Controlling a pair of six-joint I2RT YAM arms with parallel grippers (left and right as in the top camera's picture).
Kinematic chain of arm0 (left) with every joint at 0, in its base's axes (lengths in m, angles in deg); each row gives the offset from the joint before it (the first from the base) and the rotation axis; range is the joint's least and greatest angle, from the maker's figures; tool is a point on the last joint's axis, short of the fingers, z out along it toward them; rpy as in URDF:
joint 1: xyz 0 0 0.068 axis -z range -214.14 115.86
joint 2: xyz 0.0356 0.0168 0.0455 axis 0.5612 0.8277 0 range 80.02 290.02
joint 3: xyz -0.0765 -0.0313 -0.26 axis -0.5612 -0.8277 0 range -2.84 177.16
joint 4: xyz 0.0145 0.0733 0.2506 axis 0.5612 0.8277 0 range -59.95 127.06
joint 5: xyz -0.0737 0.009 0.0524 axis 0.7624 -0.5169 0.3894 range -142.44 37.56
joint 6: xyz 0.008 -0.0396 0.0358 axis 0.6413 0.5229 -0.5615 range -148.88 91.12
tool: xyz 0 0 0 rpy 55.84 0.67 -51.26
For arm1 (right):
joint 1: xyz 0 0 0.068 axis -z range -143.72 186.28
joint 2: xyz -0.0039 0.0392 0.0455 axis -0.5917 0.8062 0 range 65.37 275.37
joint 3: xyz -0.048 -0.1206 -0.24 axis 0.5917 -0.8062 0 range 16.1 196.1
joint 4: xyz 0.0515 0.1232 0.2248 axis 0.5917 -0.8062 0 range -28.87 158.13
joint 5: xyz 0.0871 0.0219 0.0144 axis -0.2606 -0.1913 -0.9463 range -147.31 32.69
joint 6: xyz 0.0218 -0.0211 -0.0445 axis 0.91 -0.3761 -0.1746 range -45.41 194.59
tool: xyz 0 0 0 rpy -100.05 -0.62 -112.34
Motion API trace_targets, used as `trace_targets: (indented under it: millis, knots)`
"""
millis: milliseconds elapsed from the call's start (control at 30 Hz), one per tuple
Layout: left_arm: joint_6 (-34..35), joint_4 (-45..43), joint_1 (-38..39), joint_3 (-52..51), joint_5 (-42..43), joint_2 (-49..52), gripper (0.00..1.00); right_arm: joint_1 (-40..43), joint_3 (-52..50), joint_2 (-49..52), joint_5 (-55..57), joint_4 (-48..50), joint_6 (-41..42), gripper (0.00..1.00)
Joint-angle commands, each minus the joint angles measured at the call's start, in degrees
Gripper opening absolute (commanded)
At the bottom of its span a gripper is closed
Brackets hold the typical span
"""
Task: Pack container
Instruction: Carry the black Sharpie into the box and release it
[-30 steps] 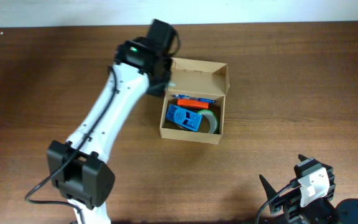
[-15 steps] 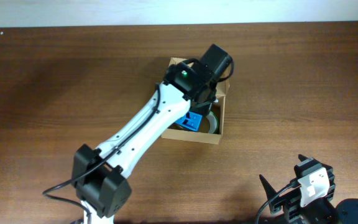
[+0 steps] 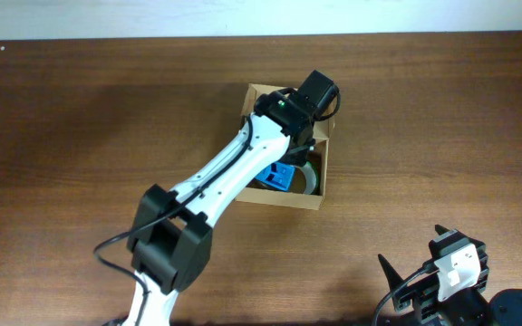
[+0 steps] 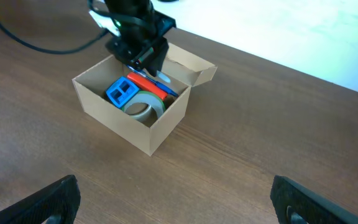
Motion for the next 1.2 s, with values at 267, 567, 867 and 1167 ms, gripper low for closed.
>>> trace_targets:
  millis: [267, 567, 867, 1167]
  knots:
    - [0.76, -3.21, -0.35, 0.52, -0.66, 3.63, 0.15, 0.31, -0.15, -0.33, 0.55, 0.13, 0.46, 0.99]
    - [0.76, -3.43, -0.33, 0.52, -0.63, 3.41, 0.24, 0.31, -0.15, -0.33, 0.55, 0.13, 0.46, 0.99]
    - [-7.13, 2.69, -0.5, 0.52, -0.92, -6.64, 0.72, 0.33, -0.15, -0.33, 0.55, 0.13, 0.46, 0.99]
    - [-37.09, 15.1, -3.04, 0.52, -2.05, -22.14, 1.0, 0.33, -0.15, -0.33, 0.55, 0.13, 0.46, 0.99]
